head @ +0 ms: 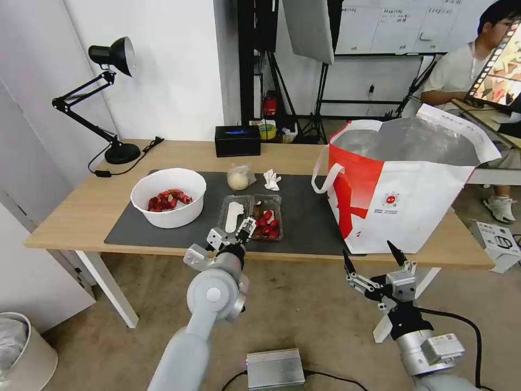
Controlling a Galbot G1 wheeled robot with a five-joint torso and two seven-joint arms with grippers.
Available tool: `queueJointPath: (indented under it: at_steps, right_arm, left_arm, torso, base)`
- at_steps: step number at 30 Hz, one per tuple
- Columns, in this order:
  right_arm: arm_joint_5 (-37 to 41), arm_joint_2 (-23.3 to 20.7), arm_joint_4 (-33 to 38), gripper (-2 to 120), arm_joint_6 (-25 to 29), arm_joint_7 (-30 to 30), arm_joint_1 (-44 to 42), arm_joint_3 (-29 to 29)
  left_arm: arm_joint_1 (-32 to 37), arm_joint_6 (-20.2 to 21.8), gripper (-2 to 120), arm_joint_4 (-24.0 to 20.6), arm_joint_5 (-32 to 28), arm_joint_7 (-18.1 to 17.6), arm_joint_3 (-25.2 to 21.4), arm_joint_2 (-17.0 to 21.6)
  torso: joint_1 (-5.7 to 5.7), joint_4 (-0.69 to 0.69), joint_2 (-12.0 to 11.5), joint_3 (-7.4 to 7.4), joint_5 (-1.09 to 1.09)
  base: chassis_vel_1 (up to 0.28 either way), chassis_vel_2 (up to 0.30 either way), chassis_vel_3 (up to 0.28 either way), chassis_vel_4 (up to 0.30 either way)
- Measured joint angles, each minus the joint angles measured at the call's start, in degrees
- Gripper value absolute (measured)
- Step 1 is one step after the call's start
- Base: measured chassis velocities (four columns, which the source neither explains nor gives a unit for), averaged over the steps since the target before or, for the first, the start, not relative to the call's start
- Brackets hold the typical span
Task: Pick up the trash from the table and place it into the takeout bag.
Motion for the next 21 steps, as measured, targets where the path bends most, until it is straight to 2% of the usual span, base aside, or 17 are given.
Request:
queueJointPath:
  at_steps: [6, 21]
  right_arm:
    - [-0.3, 0.1, -0.2, 100, 0.0, -0.1, 0.1, -0.3]
    - [-1.0, 0.2, -0.9, 100, 0.6, -0.3, 0.4, -0.3]
  left_arm:
    - [0.3, -0.4, 100, -0.5, 0.1, 0.2, 0.0, -0.1]
    - [1.1, -1.6, 100, -2.5, 0.3, 4.4, -0.3, 0.0]
  torso:
    - [0.0, 0.0, 0.0, 0.0, 0.0]
    - [0.0, -0.01, 0.0, 0.0, 0.0]
  base:
    - [0.0, 0.0, 0.0, 0.0]
    - [0.0, 0.0, 0.0, 0.0]
